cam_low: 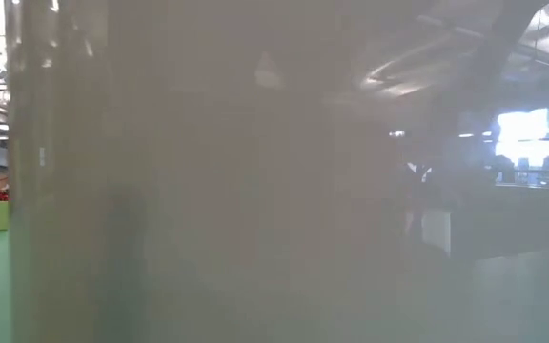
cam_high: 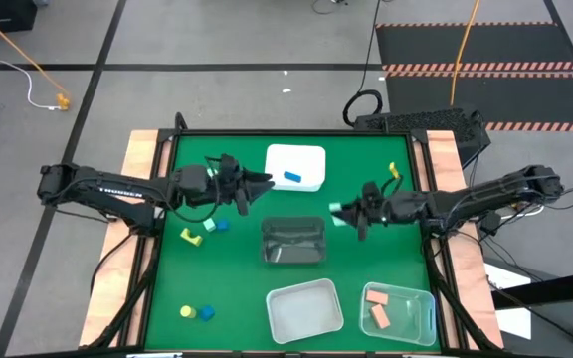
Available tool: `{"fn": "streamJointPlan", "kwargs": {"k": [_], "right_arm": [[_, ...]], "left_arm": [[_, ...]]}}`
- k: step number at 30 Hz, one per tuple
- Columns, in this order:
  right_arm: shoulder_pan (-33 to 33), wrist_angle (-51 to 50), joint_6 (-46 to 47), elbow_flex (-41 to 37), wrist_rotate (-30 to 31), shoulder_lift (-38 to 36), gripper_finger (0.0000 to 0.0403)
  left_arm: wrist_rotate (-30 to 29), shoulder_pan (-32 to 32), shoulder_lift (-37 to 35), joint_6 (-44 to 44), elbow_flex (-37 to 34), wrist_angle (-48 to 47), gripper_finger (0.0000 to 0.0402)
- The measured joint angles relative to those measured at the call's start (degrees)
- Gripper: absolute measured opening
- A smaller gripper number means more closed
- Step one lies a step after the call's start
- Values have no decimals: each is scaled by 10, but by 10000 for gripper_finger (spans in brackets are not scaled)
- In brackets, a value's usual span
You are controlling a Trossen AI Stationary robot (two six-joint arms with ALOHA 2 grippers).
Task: Sort & place blocks by color
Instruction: Put the bottom right light blue block into the black bin
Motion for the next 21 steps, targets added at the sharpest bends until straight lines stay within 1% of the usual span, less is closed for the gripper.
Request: {"fn": "streamJointPlan", "kwargs": {"k": [2, 5, 9, 11, 14, 17, 21], "right_arm": [[-15, 92, -19, 0, -1, 20, 39], [-30, 199, -42, 0, -3, 54, 39], [-40, 281, -45, 1, -4, 94, 39], [-43, 287, -43, 9, -7, 113, 39], [-48, 287, -42, 39, -38, 141, 39], [-49, 283, -68, 80, -64, 171, 39], [-49, 279, -106, 125, -64, 202, 39]], "left_arm": [[0, -11, 0, 20, 0, 14, 163], [0, -29, 0, 37, 0, 31, 163], [0, -50, 0, 55, 0, 31, 163], [0, -58, 2, 57, 0, 37, 163], [-1, -69, 20, 58, 0, 50, 163], [-1, -79, 48, 59, 0, 80, 163], [-1, -89, 85, 53, 0, 91, 163]]}}
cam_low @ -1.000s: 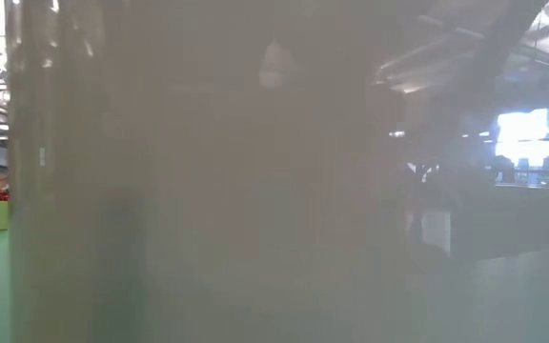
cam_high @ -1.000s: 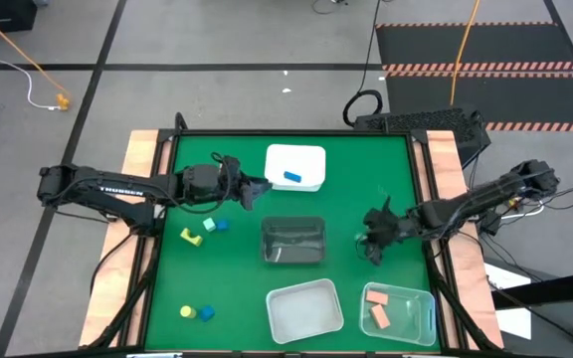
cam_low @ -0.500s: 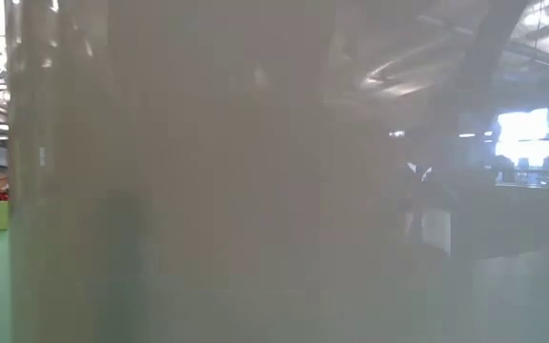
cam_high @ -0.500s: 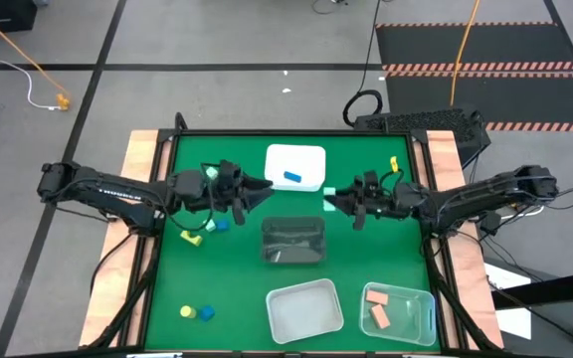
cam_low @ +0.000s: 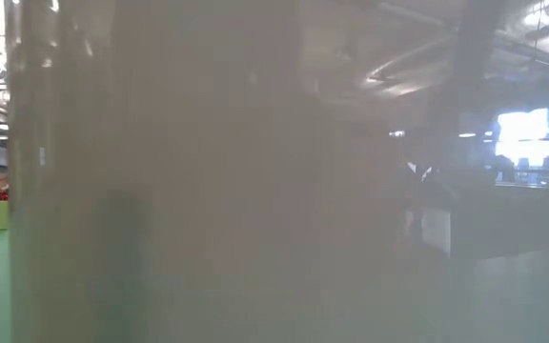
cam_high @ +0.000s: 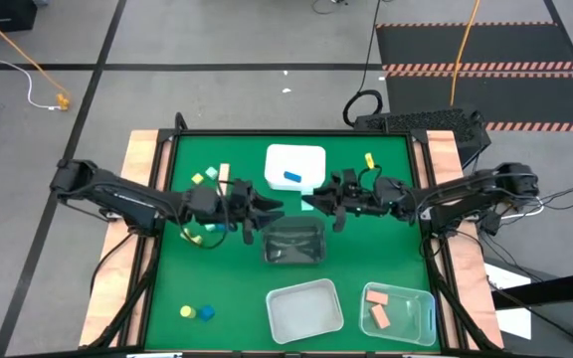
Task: Sort & place blocks by color
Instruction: Put the bottom right light blue block into the black bin
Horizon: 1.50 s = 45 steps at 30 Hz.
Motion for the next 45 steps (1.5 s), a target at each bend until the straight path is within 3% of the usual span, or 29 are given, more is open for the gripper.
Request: {"fn": "streamJointPlan", "kwargs": {"k": [20, 23, 27, 29, 37, 45], "right_arm": [[0, -32, -8, 101, -21, 110, 42], [0, -29, -8, 101, -27, 111, 42], [0, -30, 0, 101, -28, 111, 43], [0, -29, 2, 101, -29, 110, 47], [-3, -64, -36, 101, -45, 94, 129], [-11, -288, -134, 101, -46, -22, 208]], "left_arm": [[0, 17, 80, -44, 0, 111, 160], [-1, 20, 80, -50, 0, 110, 133], [11, 20, 80, -48, 0, 111, 57], [11, 19, 79, -50, 0, 111, 58], [4, 16, 79, -65, 0, 124, 58], [-3, 15, 78, -76, 0, 128, 58]]}}
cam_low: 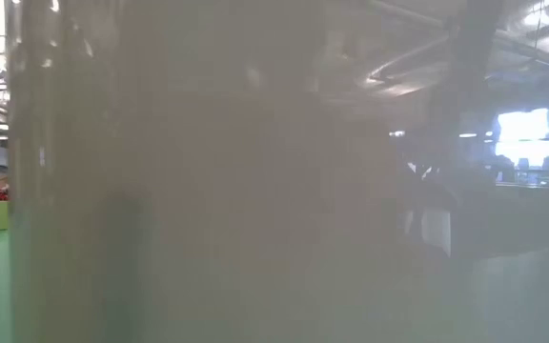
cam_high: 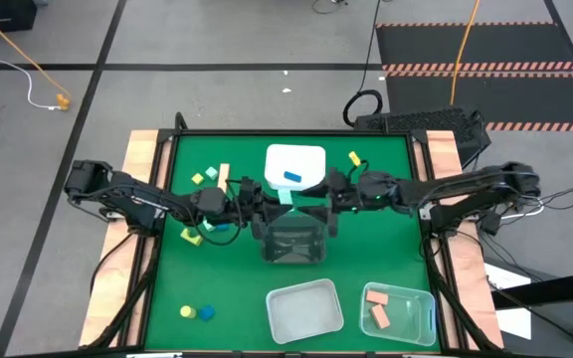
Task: Sort & place blocks by color
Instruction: Put the bottom right light blue block into the black bin
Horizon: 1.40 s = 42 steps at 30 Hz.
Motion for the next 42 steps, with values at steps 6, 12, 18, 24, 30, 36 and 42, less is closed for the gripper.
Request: {"fn": "streamJointPlan", "kwargs": {"k": [6, 12, 18, 24, 30, 36, 42], "right_arm": [[-1, -161, 26, 0, 1, -83, 218], [-1, -225, 42, 0, 2, -117, 211], [-1, -255, 42, 0, 2, -124, 208], [-1, -281, 42, 0, 2, -123, 208], [-1, -301, 42, 0, 2, -123, 208], [-1, -304, 45, 0, 2, -123, 208], [0, -306, 83, 0, 2, -124, 208]], "left_arm": [[3, -3, 0, -50, 0, -36, 58], [4, -19, 0, -145, 0, -159, 58], [3, -35, 0, -224, 0, -186, 58], [-17, -69, 1, -232, 68, -315, 58], [-55, -73, 1, -223, 150, -519, 58], [-52, -78, 24, -268, 159, -531, 58], [-37, -95, 100, -321, 158, -469, 58]]}}
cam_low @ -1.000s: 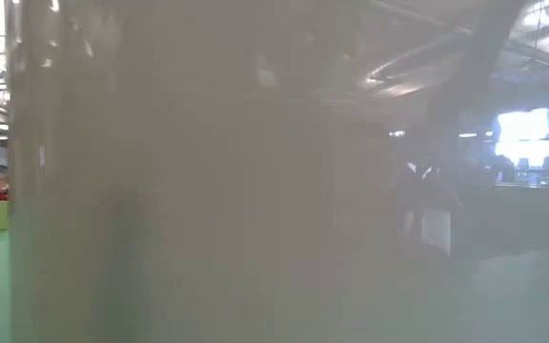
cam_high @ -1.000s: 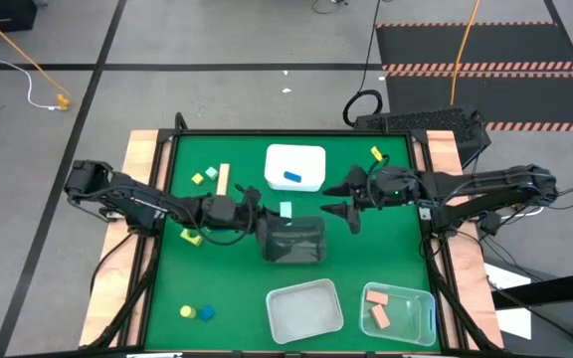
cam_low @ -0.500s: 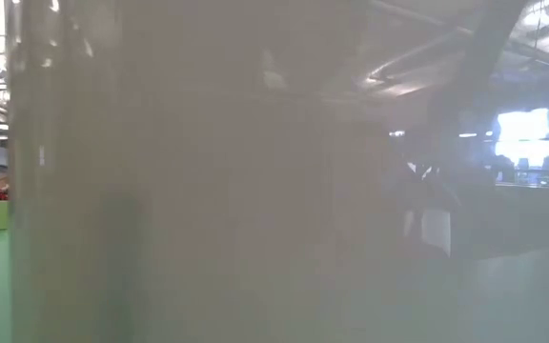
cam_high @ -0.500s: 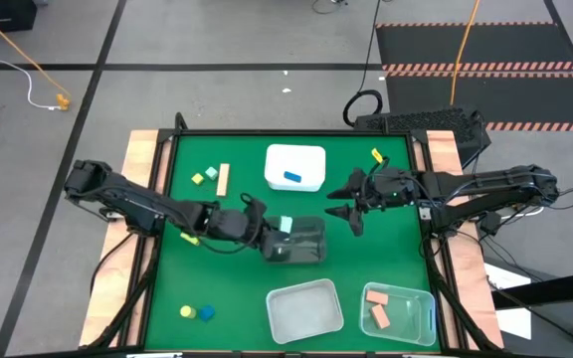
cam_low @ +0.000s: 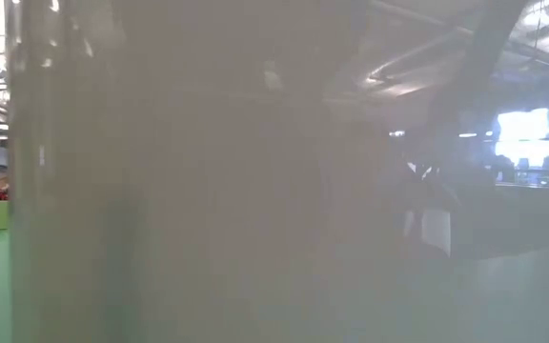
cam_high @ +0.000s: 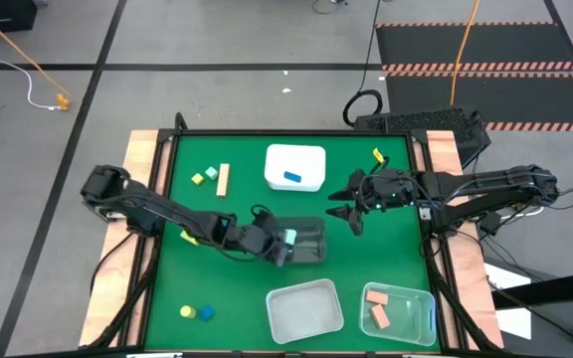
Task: Sort & place blocks by color
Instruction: Put the bottom right light blue block into the black bin
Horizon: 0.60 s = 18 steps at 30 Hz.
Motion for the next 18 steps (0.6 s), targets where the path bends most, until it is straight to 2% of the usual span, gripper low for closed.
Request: {"fn": "streamJointPlan", "kwargs": {"k": [4, 10, 15, 18], "right_arm": [[0, -10, 4, 0, 0, 0, 208], [0, -42, 4, 0, 0, 0, 208], [0, -62, 3, 0, 0, 0, 208], [0, -65, 3, 0, 0, 0, 208]], "left_arm": [[0, -1, 37, -2, 22, -4, 58], [1, -1, 63, 43, 60, -28, 63], [0, 0, 70, 53, 70, -63, 124], [0, 0, 70, 45, 70, -62, 148]]}}
